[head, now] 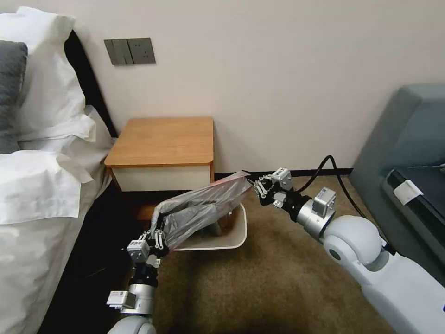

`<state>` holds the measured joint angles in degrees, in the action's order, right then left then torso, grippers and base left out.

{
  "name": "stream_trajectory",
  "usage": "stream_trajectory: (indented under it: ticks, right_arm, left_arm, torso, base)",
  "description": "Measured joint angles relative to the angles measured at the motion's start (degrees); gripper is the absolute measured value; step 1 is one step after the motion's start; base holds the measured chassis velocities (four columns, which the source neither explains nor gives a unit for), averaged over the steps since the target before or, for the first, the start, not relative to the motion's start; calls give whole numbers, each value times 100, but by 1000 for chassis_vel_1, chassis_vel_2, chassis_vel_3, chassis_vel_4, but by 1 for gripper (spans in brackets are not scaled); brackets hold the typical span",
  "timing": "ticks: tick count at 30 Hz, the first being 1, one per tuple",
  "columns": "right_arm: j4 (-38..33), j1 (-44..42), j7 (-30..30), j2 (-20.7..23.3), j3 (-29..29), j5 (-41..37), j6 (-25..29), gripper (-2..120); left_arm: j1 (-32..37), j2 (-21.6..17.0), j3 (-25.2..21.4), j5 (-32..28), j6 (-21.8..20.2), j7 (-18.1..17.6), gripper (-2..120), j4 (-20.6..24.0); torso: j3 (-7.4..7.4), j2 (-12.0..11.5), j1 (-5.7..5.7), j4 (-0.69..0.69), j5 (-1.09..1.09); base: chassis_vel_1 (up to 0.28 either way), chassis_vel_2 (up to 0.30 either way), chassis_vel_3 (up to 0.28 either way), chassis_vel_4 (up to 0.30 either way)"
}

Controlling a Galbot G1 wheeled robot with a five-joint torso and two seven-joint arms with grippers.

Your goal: Pick up the garbage bag from the table and place it over the trash can.

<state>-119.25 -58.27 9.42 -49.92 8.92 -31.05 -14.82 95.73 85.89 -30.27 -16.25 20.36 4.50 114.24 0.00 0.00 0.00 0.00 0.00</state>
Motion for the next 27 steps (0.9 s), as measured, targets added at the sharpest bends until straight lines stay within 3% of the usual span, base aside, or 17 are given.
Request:
stream_trajectory:
  ticks: [27]
  right_arm:
    - [53,-90,-14,35,112,-34,-35,0]
  left_arm:
    - [8,-8,-104,-219,34,55,8,9]
  torso:
    - [0,0,0,-1,0]
  base:
    - [0,0,0,0]
